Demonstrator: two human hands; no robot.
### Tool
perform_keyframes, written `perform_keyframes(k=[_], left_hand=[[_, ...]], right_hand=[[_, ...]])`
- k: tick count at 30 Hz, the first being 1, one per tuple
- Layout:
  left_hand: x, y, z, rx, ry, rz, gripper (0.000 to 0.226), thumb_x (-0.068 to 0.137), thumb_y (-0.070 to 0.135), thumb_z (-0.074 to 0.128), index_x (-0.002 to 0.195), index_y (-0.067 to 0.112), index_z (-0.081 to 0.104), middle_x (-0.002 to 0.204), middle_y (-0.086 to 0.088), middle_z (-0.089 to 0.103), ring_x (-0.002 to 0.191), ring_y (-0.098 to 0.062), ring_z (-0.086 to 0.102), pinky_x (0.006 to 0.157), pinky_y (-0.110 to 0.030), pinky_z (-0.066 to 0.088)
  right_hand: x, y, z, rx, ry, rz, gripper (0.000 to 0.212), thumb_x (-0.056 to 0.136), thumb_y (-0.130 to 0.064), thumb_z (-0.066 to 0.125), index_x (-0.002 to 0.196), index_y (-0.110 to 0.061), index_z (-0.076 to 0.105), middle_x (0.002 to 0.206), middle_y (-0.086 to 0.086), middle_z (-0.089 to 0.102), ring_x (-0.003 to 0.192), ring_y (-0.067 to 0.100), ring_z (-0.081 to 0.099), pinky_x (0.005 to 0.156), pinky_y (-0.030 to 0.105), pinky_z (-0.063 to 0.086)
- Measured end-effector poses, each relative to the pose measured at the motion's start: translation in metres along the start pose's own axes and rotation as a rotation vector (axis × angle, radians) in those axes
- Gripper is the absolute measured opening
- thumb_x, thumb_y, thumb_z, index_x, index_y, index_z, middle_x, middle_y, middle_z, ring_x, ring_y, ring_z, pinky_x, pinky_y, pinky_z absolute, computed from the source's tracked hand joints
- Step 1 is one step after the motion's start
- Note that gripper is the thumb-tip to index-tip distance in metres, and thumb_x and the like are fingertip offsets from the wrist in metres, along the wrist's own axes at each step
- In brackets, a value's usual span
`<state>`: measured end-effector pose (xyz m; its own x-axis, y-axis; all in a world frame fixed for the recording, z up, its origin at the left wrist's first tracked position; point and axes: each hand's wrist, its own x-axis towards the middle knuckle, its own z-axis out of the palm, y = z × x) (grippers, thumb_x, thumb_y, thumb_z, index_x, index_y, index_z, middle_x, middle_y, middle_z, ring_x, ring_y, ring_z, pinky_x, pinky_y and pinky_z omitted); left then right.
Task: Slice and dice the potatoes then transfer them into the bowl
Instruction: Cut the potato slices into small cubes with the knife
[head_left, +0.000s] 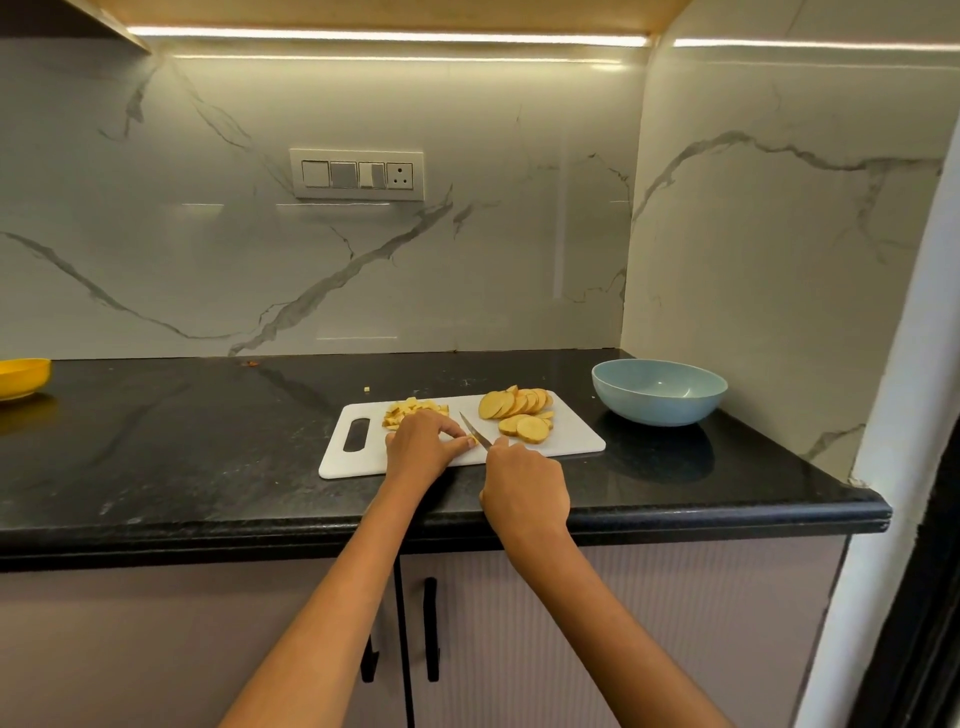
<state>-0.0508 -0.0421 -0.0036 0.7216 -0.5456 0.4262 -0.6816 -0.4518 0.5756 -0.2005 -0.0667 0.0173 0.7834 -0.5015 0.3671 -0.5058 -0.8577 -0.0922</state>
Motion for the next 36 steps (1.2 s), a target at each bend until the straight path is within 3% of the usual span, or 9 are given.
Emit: perform_keyframes(k=[5,12,25,36], left_hand=[[0.0,0.0,0.0,-0.003,0.0,0.006,0.015,0.083,0.029,0.068,0.087,0.017,0.074,0.109,0.004,0.068,0.107,-0.014,0.056,0.092,-0.038,0.041],[0.002,0.0,0.001,0.024,-0.007,0.001,0.015,0.083,0.03,0.067,0.087,0.017,0.074,0.113,0.004,0.066,0.108,-0.014,0.056,0.093,-0.038,0.043],[-0.003,0.007,-0.002,0.103,0.038,0.007,0.016,0.086,0.029,0.063,0.082,0.018,0.074,0.107,0.006,0.068,0.1,-0.017,0.059,0.073,-0.029,0.038],[-0.001,0.001,0.0,0.048,0.014,0.0,0.014,0.084,0.031,0.066,0.092,0.022,0.074,0.109,0.008,0.066,0.102,-0.014,0.057,0.073,-0.029,0.038]], right_hand=[[0.0,0.001,-0.002,0.012,-0.008,-0.006,0.027,0.097,-0.015,0.047,0.123,-0.008,0.051,0.112,0.007,0.059,0.094,0.019,0.062,0.076,0.025,0.046],[0.0,0.001,0.0,-0.015,0.011,-0.028,0.027,0.097,-0.015,0.046,0.122,-0.007,0.051,0.11,0.008,0.059,0.092,0.019,0.062,0.07,0.023,0.042],[0.016,0.003,-0.003,-0.051,-0.039,-0.093,0.026,0.097,-0.012,0.046,0.121,-0.009,0.053,0.114,0.009,0.06,0.1,0.021,0.06,0.077,0.026,0.043],[0.021,0.015,0.007,-0.041,0.005,-0.057,0.022,0.097,-0.01,0.044,0.116,-0.008,0.055,0.112,0.009,0.061,0.097,0.021,0.061,0.073,0.027,0.041]])
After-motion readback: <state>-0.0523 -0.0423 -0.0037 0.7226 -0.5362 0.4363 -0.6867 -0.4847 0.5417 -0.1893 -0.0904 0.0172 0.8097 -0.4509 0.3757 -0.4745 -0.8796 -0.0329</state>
